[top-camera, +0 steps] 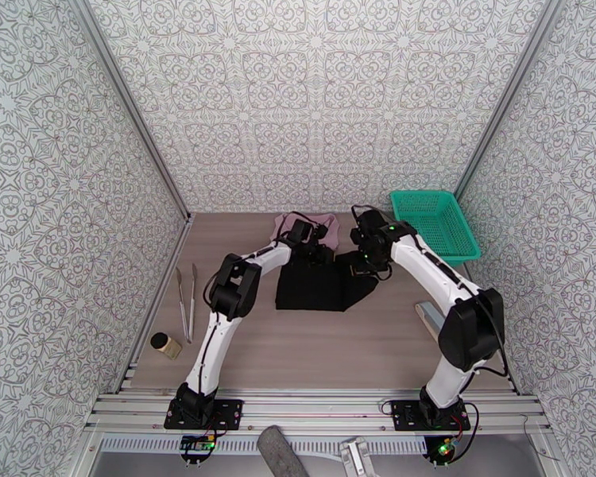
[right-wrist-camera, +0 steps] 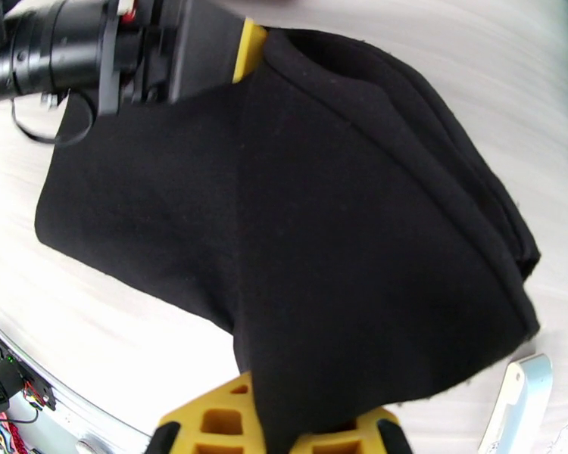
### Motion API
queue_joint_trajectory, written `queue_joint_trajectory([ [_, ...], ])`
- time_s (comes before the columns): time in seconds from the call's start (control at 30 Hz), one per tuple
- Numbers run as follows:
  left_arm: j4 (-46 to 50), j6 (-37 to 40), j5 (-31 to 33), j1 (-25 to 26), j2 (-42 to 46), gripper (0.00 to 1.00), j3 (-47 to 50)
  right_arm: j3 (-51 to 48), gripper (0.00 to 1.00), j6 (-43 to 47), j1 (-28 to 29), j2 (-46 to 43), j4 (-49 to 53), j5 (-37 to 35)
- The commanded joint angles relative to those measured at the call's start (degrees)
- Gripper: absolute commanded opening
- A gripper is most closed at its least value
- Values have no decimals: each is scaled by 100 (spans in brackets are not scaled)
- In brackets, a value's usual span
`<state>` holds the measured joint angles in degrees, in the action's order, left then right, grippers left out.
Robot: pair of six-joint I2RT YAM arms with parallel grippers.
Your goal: Fold and stack the mixed laundry pile
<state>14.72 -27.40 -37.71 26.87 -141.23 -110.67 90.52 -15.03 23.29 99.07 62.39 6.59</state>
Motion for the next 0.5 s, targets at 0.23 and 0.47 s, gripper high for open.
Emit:
queue_joint_trajectory([
  [0.23,-978,-103,228,-43,1319,35,1339,35,0,361,-58,-191,736,-1424],
  [0.47,-955,189,519,-352,2926,36,3098,286,0,798,-310,-56,910,-1656],
])
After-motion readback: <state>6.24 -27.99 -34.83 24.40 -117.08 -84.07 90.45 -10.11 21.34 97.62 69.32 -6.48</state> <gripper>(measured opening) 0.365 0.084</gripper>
